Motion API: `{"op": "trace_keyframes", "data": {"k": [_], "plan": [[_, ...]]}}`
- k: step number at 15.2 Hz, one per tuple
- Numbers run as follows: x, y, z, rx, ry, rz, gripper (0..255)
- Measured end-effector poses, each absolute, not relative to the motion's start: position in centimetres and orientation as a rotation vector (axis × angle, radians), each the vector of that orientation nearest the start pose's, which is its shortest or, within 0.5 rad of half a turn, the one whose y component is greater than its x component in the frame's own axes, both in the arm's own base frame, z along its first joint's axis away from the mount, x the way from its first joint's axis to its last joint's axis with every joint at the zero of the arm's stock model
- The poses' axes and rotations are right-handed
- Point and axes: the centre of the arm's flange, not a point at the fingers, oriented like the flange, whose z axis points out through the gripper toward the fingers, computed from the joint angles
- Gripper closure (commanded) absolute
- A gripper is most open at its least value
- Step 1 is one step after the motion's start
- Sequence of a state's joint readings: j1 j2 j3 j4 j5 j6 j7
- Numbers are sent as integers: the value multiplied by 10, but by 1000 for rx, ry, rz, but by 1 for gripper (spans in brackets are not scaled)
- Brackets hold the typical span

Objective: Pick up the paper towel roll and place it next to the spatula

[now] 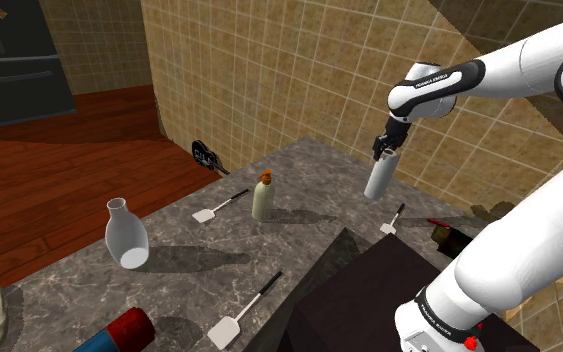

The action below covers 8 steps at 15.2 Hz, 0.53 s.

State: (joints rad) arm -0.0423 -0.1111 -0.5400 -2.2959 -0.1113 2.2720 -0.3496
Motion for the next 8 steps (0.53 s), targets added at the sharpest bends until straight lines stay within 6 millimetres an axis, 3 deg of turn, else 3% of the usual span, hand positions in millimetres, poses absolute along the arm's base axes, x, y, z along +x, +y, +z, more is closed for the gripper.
{"op": "trace_keyframes", "data": {"k": [8], "plan": [[419, -283, 437, -3190, 261, -83, 255]]}}
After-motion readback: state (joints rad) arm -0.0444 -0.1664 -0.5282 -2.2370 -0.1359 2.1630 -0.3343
